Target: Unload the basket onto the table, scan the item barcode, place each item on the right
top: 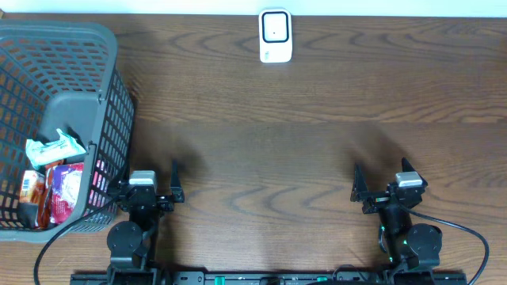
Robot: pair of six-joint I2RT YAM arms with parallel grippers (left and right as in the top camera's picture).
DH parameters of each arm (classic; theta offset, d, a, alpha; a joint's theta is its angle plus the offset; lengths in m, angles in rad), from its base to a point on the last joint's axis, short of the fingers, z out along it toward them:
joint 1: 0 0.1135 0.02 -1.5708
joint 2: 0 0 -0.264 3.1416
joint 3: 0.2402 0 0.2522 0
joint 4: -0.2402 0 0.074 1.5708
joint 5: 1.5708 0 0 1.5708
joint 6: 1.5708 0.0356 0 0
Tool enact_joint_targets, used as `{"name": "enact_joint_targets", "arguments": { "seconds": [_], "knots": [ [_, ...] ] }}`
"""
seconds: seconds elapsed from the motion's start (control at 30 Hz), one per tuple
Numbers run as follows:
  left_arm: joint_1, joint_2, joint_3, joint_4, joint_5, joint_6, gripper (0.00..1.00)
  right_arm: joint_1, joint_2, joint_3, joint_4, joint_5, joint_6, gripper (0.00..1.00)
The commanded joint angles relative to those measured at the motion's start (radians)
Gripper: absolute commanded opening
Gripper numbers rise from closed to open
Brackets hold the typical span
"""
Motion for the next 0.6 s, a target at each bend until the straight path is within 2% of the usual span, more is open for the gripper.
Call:
{"name": "enact_joint_targets", "arguments": {
  "seconds": [0.0, 0.2, 0.37, 0.57],
  "knots": [
    [-0.003, -0.008, -0.017, -0.033, 0.066, -0.054, 0.98, -0.005, -0.005, -0.003, -0.002, 0.002, 0.01, 0.99],
    [-0.003, -0.008, -0.017, 0.051, 0.292, -0.177, 0.98, -0.005, -0.005, -0.003, -0.002, 0.002, 0.01, 0.99],
    [-0.003, -0.008, -0.017, 0.211, 0.519, -0.304, 0.98, -0.005, -0.005, -0.003, -0.002, 0.002, 0.01, 0.99],
    [-0.003, -0.008, 0.015, 0.421, 0.54, -0.426, 0.98, -0.005, -0.005, -0.003, -0.002, 0.002, 0.01, 0.99]
  ]
}}
